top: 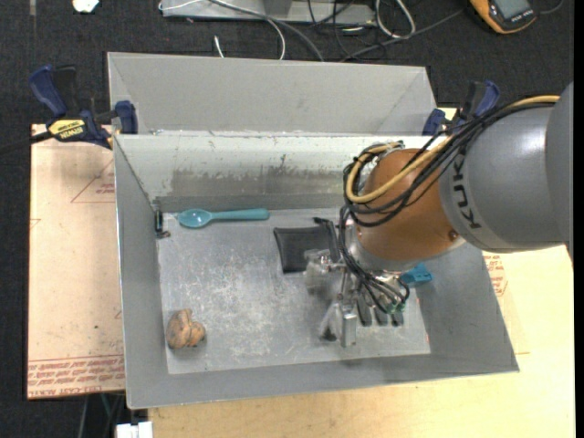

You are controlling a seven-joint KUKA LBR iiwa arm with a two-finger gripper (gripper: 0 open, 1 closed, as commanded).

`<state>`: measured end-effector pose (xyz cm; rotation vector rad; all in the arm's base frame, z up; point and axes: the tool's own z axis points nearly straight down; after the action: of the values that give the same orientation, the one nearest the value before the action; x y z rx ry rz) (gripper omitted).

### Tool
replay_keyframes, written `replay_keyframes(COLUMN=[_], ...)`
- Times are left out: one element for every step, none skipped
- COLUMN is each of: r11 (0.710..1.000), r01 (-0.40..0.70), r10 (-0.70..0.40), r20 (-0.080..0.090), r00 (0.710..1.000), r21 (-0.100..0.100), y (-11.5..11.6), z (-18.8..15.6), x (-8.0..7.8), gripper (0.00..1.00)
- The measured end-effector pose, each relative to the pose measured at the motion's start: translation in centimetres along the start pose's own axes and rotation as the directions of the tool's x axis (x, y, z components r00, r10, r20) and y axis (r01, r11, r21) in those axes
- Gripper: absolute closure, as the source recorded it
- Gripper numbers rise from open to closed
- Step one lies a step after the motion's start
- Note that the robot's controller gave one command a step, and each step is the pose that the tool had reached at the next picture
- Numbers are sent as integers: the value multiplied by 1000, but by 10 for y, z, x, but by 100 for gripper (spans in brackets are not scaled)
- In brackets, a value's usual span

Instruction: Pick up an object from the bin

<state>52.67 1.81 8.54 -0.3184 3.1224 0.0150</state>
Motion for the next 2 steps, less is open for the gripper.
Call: replay_keyframes(r11=[997,998], r01=[-71,59], r10=[71,-59], r20=[5,9], r00=[997,998], r21=[1,3], y=[-1,-19], z=[-47,-25], x=[6,-7], gripper=[0,0])
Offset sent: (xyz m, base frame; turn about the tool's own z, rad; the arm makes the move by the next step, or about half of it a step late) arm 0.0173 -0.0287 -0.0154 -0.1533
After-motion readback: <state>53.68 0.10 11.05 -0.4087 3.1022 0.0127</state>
